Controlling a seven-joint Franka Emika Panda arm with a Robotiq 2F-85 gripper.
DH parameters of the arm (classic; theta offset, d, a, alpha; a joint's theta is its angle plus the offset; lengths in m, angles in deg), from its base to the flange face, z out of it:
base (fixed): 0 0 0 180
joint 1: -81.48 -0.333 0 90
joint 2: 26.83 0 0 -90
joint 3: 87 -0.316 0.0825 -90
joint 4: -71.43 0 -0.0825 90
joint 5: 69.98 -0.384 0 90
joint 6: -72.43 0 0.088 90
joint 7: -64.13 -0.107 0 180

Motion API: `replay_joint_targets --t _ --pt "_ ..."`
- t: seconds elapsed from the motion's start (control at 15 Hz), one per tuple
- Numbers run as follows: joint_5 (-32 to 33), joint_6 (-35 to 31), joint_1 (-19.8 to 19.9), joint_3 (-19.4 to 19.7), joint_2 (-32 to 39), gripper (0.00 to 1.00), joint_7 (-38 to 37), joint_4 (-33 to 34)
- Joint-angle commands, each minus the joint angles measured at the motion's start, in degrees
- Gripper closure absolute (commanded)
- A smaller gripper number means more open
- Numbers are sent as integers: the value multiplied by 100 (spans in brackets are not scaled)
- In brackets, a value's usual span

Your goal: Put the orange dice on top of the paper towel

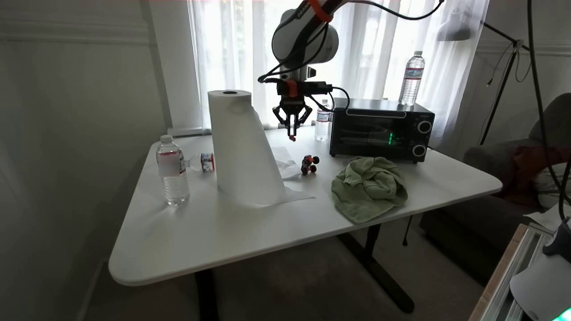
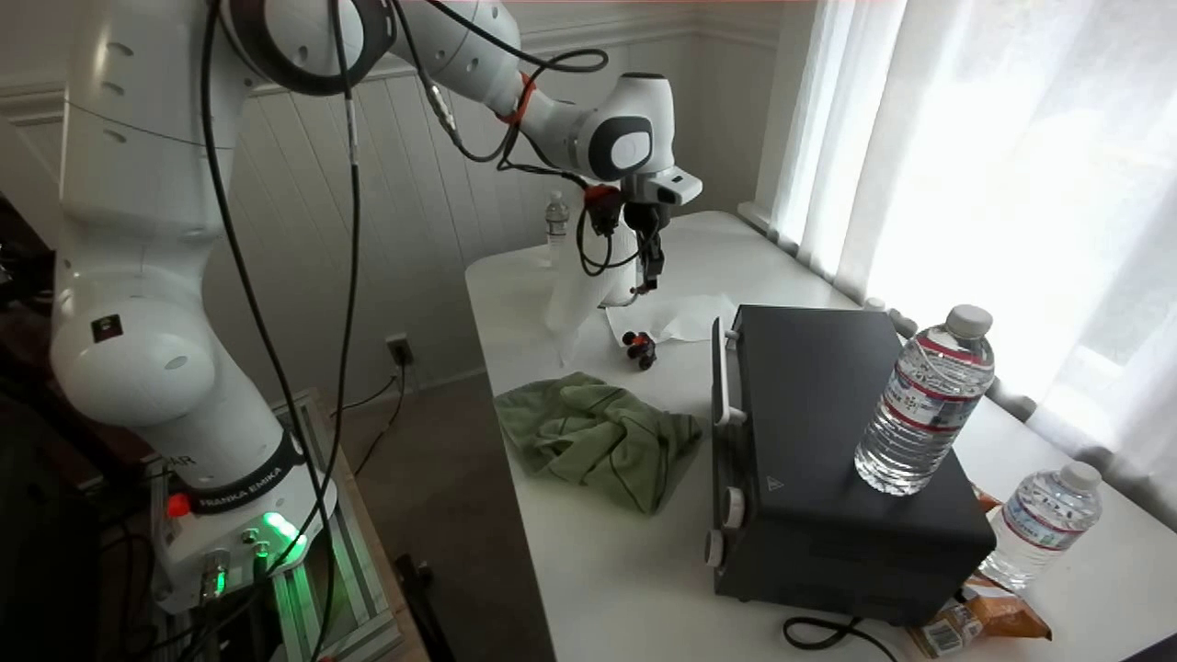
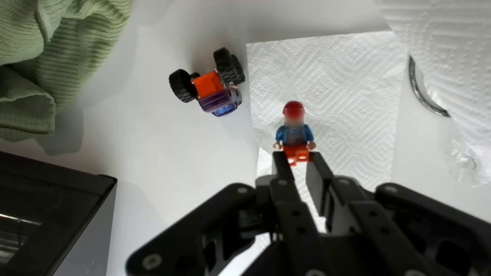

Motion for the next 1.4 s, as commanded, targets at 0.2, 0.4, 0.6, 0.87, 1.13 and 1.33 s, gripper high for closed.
replay_joint_targets --t 0.2,0.4,0.6,0.87,1.13,1.33 --pt "-826 -738 217 -145 1108 96 217 897" --pt "-1073 -874 244 -163 1479 96 270 1234" --pt "-1250 -906 241 -190 1794 96 263 1551" --pt "-1263 -869 206 -149 2112 96 254 1842" --pt "-1275 -702 211 -150 2165 56 235 1987" --pt "-1187 -431 130 -49 1850 37 145 1813"
